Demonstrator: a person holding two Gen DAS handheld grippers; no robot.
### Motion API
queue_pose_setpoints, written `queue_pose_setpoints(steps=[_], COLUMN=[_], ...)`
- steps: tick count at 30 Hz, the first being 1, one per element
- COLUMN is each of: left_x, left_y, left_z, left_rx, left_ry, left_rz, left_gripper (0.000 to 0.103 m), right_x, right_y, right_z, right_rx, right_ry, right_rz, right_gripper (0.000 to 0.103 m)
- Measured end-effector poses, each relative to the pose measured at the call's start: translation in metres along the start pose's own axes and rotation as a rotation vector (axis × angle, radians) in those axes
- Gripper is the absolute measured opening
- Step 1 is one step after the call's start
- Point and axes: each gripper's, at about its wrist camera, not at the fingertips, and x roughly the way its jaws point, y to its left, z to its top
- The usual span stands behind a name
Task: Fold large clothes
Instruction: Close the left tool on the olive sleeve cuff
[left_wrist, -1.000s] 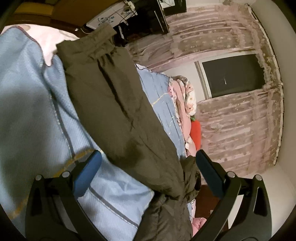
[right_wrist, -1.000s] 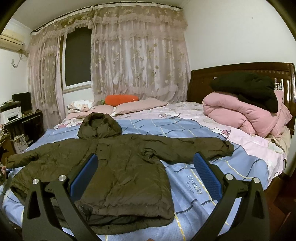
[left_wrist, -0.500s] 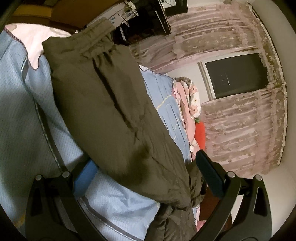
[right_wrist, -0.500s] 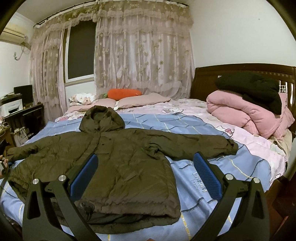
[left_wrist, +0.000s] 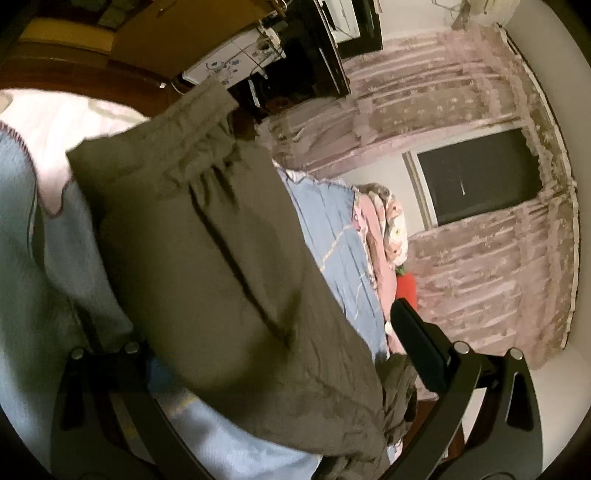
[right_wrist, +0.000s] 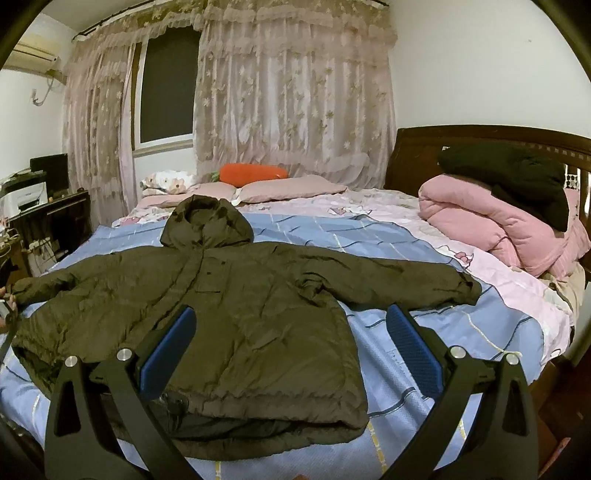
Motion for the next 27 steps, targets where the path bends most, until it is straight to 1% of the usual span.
queue_pose_setpoints(steps=[3,6,10,12,14,15,17,18,19,20,21,23,25,27], left_x=[0.003,0.008,0.01,0.012,0.016,0.017,0.017,0.016,0.013,0.011,0.009,0.008,0.007,0.006], left_y=[0.001,-0.002,-0.004,-0.006,-0.01,-0.01,-0.005,-0.001,0.01,0.018,0.023,0.026,0.028,0.03], left_z=[0.008,0.014,0.017,0.016,0.013,0.012,0.011,0.012,0.016,0.018,0.019,0.021,0.021,0.019], left_rx=[0.011,0.047,0.081,0.123,0.18,0.198,0.201,0.188,0.147,0.12,0.108,0.126,0.12,0.114], left_ry=[-0.013,-0.023,-0.069,-0.072,-0.066,-0.068,-0.085,-0.092,-0.104,-0.109,-0.11,-0.096,-0.102,-0.111], left_rz=[0.002,0.02,0.02,0.04,0.082,0.102,0.143,0.157,0.174,0.167,0.142,0.118,0.108,0.079], left_gripper=[0.101,0.101,0.101,0.101,0.101,0.095,0.078,0.056,0.038,0.034,0.028,0.024,0.015,0.01], right_x=[0.003,0.006,0.008,0.01,0.011,0.011,0.012,0.013,0.013,0.014,0.014,0.016,0.017,0.018], right_y=[0.004,0.008,0.013,0.015,0.016,0.017,0.018,0.019,0.019,0.02,0.02,0.022,0.023,0.026], right_z=[-0.001,-0.003,-0.006,-0.007,-0.007,-0.007,-0.007,-0.008,-0.008,-0.009,-0.009,-0.01,-0.011,-0.013], right_rx=[-0.011,-0.025,-0.041,-0.048,-0.054,-0.057,-0.064,-0.068,-0.07,-0.073,-0.075,-0.08,-0.085,-0.091], right_ry=[0.008,0.018,0.023,0.031,0.039,0.04,0.042,0.045,0.048,0.049,0.053,0.061,0.067,0.073], right_rz=[0.004,0.01,0.016,0.017,0.02,0.02,0.021,0.023,0.024,0.025,0.026,0.028,0.031,0.034], right_gripper=[0.102,0.102,0.102,0.102,0.102,0.102,0.102,0.102,0.102,0.102,0.102,0.102,0.102,0.102])
